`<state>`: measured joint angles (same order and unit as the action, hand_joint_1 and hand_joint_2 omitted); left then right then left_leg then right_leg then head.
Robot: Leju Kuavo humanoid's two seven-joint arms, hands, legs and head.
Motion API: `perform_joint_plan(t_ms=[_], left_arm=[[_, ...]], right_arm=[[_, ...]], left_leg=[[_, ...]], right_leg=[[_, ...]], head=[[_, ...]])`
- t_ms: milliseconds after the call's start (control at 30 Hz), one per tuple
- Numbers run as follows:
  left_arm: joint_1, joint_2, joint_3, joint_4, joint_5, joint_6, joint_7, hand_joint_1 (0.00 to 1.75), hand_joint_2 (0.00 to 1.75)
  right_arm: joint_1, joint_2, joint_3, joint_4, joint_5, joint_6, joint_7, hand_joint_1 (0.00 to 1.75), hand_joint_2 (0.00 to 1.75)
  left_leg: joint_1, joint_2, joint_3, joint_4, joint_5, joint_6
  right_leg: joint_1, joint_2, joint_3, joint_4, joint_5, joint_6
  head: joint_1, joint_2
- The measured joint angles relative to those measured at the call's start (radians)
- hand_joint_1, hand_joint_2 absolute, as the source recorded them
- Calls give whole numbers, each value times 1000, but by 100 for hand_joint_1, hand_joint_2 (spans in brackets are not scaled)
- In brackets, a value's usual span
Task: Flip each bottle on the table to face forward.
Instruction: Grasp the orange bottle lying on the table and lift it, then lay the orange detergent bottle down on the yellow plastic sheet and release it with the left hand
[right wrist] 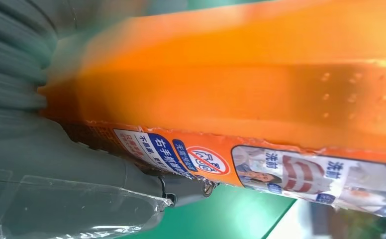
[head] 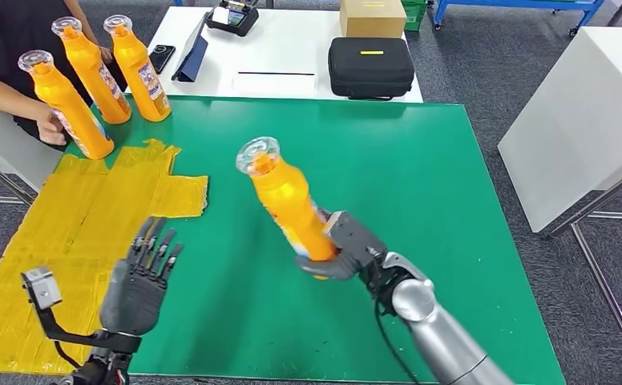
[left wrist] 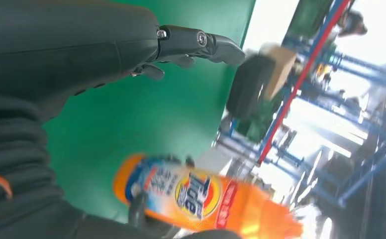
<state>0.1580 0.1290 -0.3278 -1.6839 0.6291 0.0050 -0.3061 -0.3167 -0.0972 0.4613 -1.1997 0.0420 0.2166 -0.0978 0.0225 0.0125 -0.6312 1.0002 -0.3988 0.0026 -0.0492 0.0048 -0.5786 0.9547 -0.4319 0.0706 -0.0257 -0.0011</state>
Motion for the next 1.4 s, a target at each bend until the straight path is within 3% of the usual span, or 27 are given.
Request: perform_joint_plan(t_ms=[433, 833, 1133, 1400], left_arm=[[-95, -64, -144, -24, -245, 118, 20, 0, 175], [-142, -94, -153, -37, -298, 189, 25, 0, 175], [-136, -109, -132, -87, -233, 232, 59, 0, 175], [-106, -113, -105, -93, -203, 232, 66, 0, 175]], right_arm=[[8, 124, 61, -49, 5, -92, 78, 175, 175], [-40, 198, 172, -44, 119, -89, 154, 175, 175], [-69, 241, 317, -12, 459, -188, 195, 175, 175], [-103, 254, 378, 20, 506, -194, 194, 175, 175]], left_leg=[[0, -1, -2, 0, 1, 0], [0, -1, -3, 0, 1, 0], [0, 0, -3, 0, 1, 0], [0, 0, -3, 0, 1, 0]], right_leg=[[0, 0, -2, 0, 1, 0], [0, 0, -3, 0, 0, 0], [0, 0, -3, 0, 0, 0], [0, 0, -4, 0, 0, 0]], head=[[0, 0], [0, 0], [0, 0], [0, 0]])
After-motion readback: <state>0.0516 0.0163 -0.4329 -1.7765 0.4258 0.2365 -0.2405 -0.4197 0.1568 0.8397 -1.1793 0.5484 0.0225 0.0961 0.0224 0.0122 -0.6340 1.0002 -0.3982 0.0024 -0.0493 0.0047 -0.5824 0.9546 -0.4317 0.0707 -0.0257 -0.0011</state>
